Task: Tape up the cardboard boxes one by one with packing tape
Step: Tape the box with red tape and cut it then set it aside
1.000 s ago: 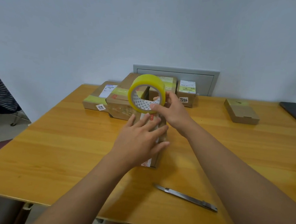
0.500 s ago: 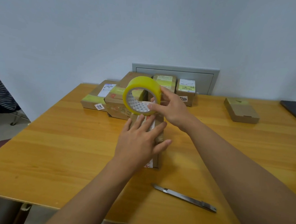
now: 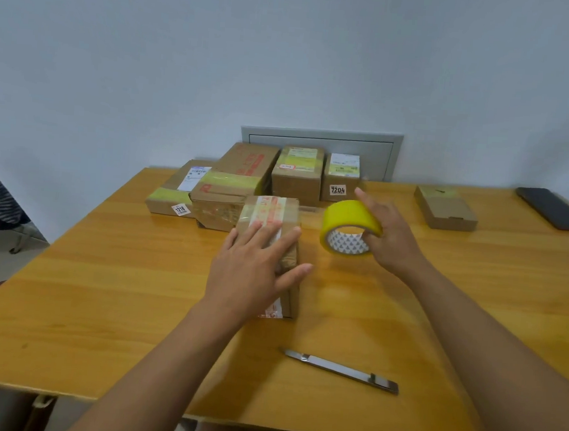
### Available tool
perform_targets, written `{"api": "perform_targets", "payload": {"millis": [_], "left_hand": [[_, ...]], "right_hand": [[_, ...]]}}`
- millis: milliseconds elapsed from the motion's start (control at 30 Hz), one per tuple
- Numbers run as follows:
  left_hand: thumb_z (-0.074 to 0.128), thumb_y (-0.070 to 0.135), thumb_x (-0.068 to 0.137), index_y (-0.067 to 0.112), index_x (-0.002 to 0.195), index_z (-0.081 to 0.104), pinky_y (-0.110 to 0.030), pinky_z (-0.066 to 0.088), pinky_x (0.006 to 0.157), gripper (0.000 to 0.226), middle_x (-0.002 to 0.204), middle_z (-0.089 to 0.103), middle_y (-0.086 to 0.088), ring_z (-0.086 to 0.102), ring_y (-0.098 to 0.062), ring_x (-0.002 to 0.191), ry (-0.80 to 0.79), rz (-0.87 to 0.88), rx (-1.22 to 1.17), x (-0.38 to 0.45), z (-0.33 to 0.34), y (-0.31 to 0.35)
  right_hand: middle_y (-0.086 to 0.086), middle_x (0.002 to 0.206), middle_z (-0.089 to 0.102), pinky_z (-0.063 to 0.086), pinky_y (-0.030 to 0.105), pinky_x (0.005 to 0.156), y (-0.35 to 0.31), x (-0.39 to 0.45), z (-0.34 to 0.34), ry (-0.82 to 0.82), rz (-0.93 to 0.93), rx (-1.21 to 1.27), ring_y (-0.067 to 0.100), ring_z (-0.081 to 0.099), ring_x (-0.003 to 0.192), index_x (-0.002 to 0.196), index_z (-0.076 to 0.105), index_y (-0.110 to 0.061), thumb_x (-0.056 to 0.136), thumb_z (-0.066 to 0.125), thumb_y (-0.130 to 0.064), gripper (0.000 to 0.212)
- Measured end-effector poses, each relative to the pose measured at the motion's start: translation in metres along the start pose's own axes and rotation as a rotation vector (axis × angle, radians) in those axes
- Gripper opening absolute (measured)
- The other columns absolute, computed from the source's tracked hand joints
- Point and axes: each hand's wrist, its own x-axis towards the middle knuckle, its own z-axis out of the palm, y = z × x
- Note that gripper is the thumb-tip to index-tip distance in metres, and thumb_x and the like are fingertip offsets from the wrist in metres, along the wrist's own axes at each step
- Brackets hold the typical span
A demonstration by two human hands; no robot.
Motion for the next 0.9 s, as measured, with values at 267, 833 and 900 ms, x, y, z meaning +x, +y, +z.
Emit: {"api": "perform_targets", "payload": {"millis": [267, 833, 900], "left_hand": [[0.009, 0.091, 0.077, 0.016, 0.151, 0.028, -0.045, 0.04, 0.102, 0.107, 0.154, 0.029, -0.011, 0.031, -0.033, 0.138, -0.193, -0.149, 0.124, 0.033, -0.024, 0.031], [0.025, 0.039, 0.102, 0.039, 0.156, 0.006, -0.049, -0.009, 0.121, 0.057, 0.164, -0.012, 0.01, -0.017, -0.019, 0.15, -0.406, 0.097, -0.056, 0.057, -0.013, 0.007], [0.025, 0.036, 0.103, 0.045, 0.154, 0.016, -0.05, -0.007, 0.121, 0.052, 0.163, -0.007, 0.016, -0.015, -0.019, 0.151, -0.407, 0.128, -0.072, 0.057, -0.013, 0.007]], "right_hand": [[0.001, 0.108, 0.042, 0.034, 0.009, 0.069, 0.008, -0.014, 0.025, -0.021, 0.047, 0.014, 0.012, 0.045, 0.091, 0.149, 0.028, -0.042, 0.086, 0.057, 0.002, 0.082], [0.003, 0.11, 0.046, 0.04, 0.027, 0.079, 0.007, -0.02, 0.041, 0.008, 0.075, 0.095, 0.016, 0.049, 0.097, 0.15, 0.028, -0.042, 0.086, 0.056, 0.003, 0.082], [0.003, 0.11, 0.046, 0.04, 0.026, 0.077, 0.007, -0.022, 0.039, -0.003, 0.081, 0.094, 0.016, 0.049, 0.096, 0.15, 0.028, -0.041, 0.087, 0.056, 0.002, 0.082]]}}
